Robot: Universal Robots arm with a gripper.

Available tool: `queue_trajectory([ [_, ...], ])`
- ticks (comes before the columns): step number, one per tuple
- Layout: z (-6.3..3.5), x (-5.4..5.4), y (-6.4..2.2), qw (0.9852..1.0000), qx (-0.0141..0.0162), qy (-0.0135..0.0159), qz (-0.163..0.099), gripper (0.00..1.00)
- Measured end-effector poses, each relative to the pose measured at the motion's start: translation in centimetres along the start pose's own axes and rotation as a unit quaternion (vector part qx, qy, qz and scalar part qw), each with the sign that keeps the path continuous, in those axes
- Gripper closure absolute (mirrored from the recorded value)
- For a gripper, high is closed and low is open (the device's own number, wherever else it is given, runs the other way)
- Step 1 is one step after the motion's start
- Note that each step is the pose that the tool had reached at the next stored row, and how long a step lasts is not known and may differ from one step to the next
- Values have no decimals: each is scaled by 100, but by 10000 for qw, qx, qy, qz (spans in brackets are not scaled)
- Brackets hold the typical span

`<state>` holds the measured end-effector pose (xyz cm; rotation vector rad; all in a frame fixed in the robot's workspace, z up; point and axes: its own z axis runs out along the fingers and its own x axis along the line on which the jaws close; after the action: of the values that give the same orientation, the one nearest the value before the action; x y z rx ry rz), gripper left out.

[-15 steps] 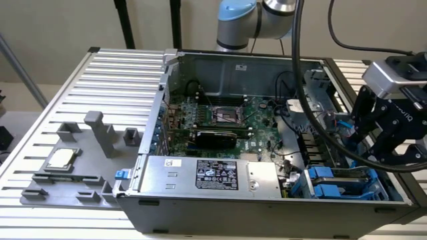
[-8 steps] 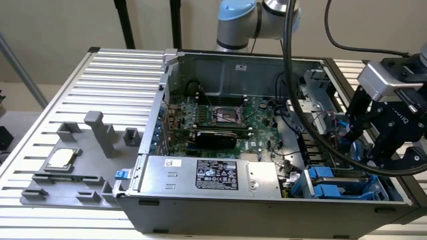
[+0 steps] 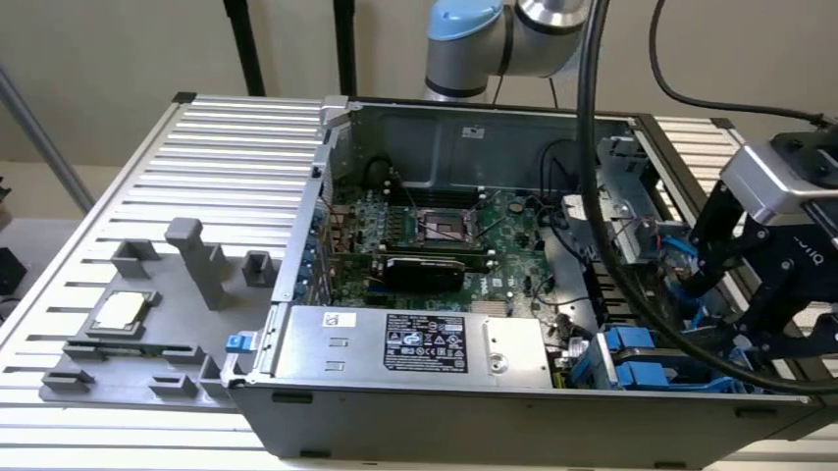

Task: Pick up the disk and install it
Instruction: 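Insert the first disk wire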

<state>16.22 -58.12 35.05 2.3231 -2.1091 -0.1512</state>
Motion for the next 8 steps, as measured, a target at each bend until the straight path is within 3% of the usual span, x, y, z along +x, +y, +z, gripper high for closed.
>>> queue_trajectory([
  [8,-17,125,-109,9999,15,-162,-12,0],
])
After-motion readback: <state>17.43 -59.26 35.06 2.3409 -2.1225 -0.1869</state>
